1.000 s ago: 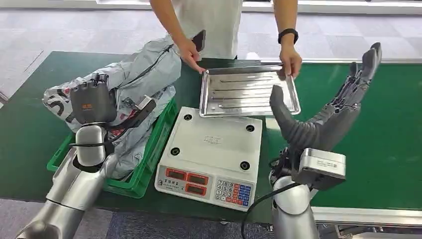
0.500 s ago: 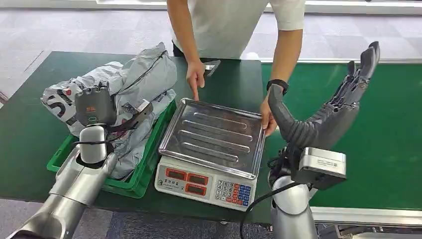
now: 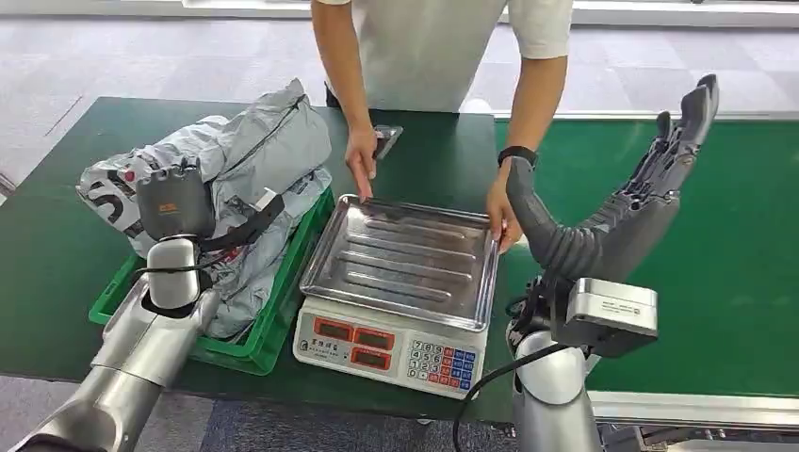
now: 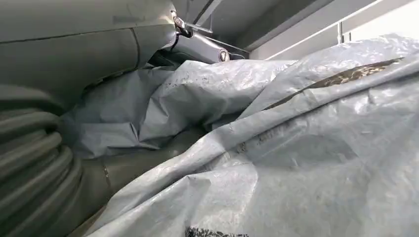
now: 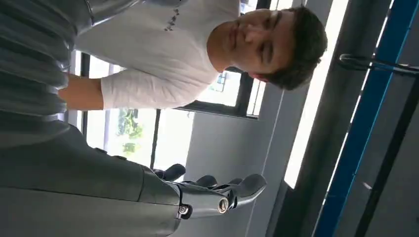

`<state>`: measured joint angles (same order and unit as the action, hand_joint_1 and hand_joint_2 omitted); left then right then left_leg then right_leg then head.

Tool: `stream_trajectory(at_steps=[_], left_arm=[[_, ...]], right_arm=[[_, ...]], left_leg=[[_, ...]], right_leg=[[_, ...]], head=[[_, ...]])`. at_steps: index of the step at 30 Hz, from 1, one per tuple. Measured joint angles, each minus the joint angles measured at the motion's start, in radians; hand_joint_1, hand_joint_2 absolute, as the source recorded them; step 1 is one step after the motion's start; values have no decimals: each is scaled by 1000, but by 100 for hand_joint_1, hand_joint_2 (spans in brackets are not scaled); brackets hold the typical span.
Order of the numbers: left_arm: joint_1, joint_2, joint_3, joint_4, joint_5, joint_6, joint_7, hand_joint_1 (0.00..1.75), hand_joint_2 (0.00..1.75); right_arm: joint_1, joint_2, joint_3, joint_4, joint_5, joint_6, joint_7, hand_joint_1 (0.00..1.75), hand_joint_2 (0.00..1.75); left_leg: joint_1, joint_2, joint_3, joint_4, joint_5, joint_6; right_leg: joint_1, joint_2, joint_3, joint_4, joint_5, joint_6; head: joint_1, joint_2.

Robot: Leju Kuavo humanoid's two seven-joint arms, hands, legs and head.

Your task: Moved the parcel from conveyor to table for the left to box.

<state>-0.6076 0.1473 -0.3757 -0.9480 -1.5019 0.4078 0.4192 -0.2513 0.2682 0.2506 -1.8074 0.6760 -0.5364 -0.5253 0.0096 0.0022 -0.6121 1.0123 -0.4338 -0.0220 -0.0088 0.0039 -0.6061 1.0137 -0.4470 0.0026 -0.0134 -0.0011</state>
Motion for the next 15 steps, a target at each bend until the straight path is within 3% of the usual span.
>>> stream_trajectory(at_steps=[15], left_arm=[[4, 6, 2, 0, 0, 0, 3, 175, 175]], right_arm=[[-13, 1, 0, 1, -5, 4, -1, 0, 175]], left_leg=[[0, 0, 0, 0, 0, 0]], right_leg=[[0, 0, 0, 0, 0, 0]], head=[[0, 0]])
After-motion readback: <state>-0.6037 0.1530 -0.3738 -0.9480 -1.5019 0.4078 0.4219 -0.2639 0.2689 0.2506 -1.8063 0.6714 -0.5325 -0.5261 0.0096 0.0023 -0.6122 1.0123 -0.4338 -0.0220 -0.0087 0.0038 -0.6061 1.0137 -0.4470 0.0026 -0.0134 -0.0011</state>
